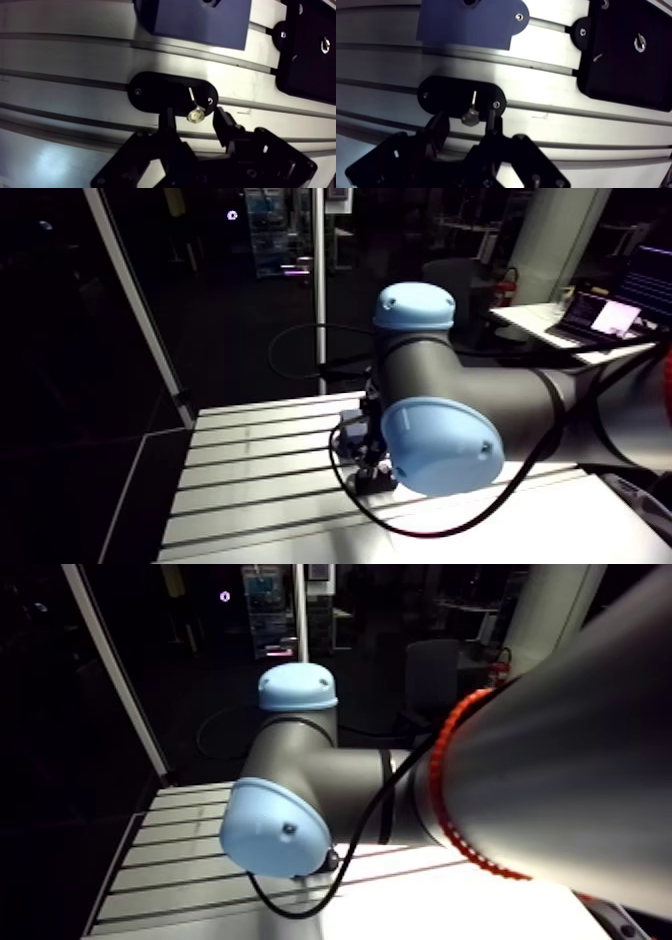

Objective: Pick up the M10 bolt and insert it into the hex recess until seated.

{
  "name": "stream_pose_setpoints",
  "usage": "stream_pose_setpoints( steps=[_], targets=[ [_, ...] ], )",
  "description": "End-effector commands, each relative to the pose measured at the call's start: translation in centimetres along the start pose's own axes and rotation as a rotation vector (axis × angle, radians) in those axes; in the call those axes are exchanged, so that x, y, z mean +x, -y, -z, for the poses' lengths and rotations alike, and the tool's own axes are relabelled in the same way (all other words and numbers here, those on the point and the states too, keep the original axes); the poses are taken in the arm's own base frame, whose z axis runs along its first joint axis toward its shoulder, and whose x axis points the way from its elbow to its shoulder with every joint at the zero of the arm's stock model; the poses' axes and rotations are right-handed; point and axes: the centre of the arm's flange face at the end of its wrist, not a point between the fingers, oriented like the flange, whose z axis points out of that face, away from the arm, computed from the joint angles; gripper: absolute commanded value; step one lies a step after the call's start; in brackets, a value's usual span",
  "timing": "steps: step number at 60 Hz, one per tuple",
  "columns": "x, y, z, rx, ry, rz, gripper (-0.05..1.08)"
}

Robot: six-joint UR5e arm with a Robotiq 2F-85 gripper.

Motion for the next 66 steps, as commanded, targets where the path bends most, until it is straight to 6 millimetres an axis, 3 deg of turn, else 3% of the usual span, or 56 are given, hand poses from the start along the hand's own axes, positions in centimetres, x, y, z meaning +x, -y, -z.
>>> stream_pose_setpoints(
  steps=[1, 66],
  targets=[
    [0.0, 0.01, 0.0, 0.001, 0.0, -0.001, 0.52],
    [0.22, -0.08, -0.25, -0.001, -0.004, 0.001, 0.57]
  ],
)
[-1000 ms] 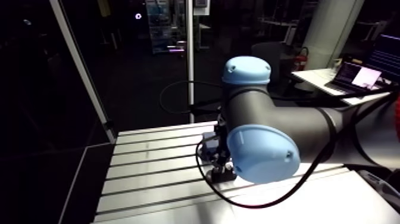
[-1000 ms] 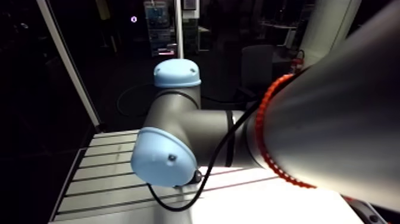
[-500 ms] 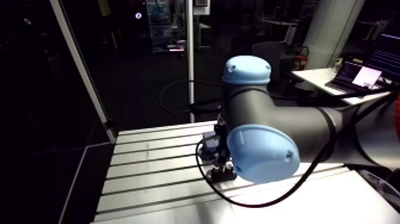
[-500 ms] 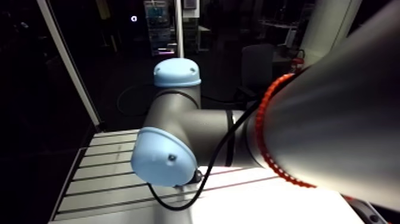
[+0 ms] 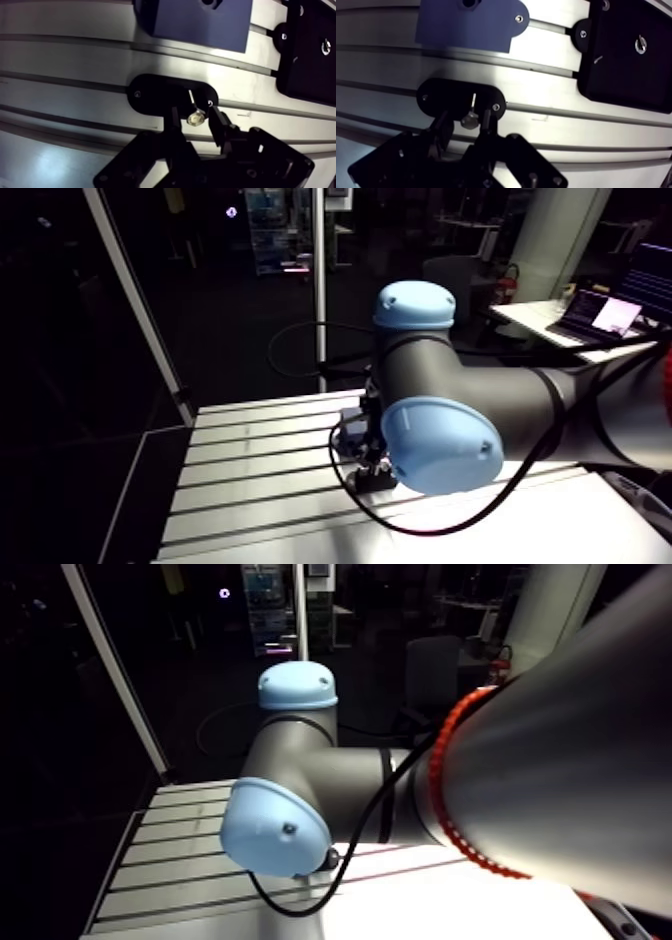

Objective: Pick up the M10 bolt and insert it into the hex recess until seated.

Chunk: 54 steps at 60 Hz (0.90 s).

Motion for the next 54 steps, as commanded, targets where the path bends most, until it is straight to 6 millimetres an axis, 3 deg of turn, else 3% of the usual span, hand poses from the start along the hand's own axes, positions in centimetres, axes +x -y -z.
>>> stream_pose_setpoints(
  steps=[1, 54],
  targets=[
    [0.07, -0.04, -0.01, -0.001, -0.002, 0.001, 0.57],
    [0.02, -0.03, 0.02, -0.002, -0.002, 0.001, 0.64]
  ],
)
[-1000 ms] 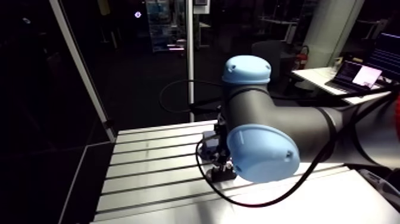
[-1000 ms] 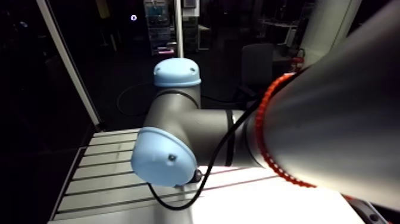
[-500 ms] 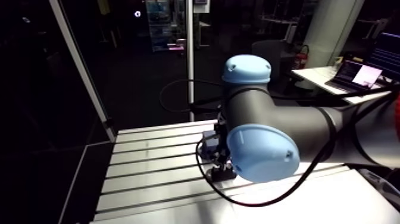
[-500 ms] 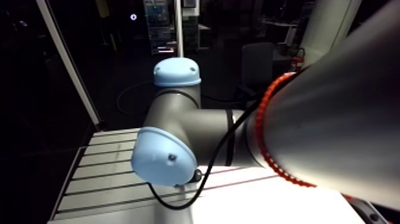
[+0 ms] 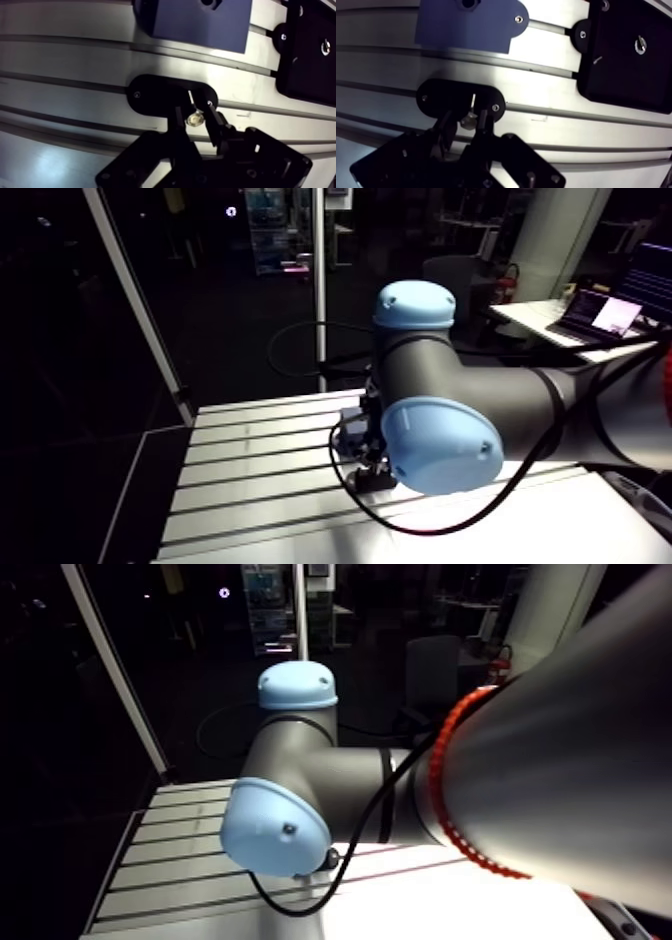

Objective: Pick up the M10 bolt and insert it into the hex recess until seated.

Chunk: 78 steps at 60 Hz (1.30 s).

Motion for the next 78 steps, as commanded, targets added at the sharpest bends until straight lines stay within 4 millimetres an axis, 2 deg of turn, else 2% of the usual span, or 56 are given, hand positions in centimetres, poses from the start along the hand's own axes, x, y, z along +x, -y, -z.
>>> stream_pose_setpoints(
  steps=[1, 39, 78],
  targets=[
    [0.0, 0.0, 0.03, 0.0, -0.001, 0.0, 0.64],
    [-0.09, -0.25, -0.03, 0.0, 0.001, -0.007, 0.66],
    [-0.03, -0.27, 0.21, -0.001, -0.005, -0.006, 0.72]
  ],
)
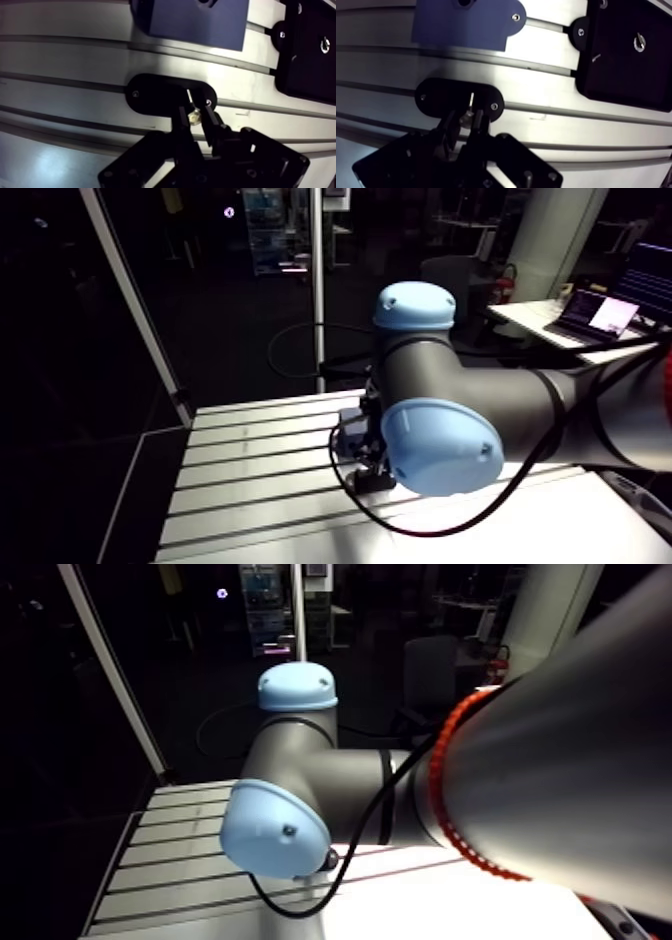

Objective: Pick up the M10 bolt and insert it into the hex recess until seated.

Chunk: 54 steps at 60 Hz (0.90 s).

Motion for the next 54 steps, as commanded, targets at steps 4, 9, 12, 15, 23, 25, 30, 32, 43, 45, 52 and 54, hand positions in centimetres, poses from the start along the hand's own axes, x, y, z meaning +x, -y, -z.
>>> stream_pose_setpoints(
  steps=[4, 9, 12, 15, 23, 25, 30, 32, 43, 45, 52, 54],
  targets=[
    [0.2, -0.1, 0.5, -0.003, -0.011, 0.001, 0.73],
    [0.3, -0.2, 0.8, -0.006, -0.02, -0.002, 0.74],
    [0.3, -0.1, 1.1, -0.007, -0.026, -0.001, 0.74],
    [0.4, -0.2, 1.3, -0.008, -0.031, -0.001, 0.74],
    [0.5, -0.2, 2.8, -0.017, -0.053, 0.0, 0.75],
    [0.6, -0.3, 3.2, -0.02, -0.059, 0.0, 0.75],
    [0.8, -0.4, 4.0, -0.022, -0.067, -0.001, 0.75],
    [0.9, -0.4, 4.5, -0.022, -0.068, -0.001, 0.75],
    [1.6, -0.9, 7.7, -0.019, -0.057, -0.002, 0.77],
    [1.8, -0.9, 8.4, -0.015, -0.053, -0.002, 0.78],
    [2.7, -1.3, 10.7, -0.01, -0.044, -0.003, 0.79],
    [3.0, -1.4, 11.2, -0.009, -0.042, -0.004, 0.79]
  ],
)
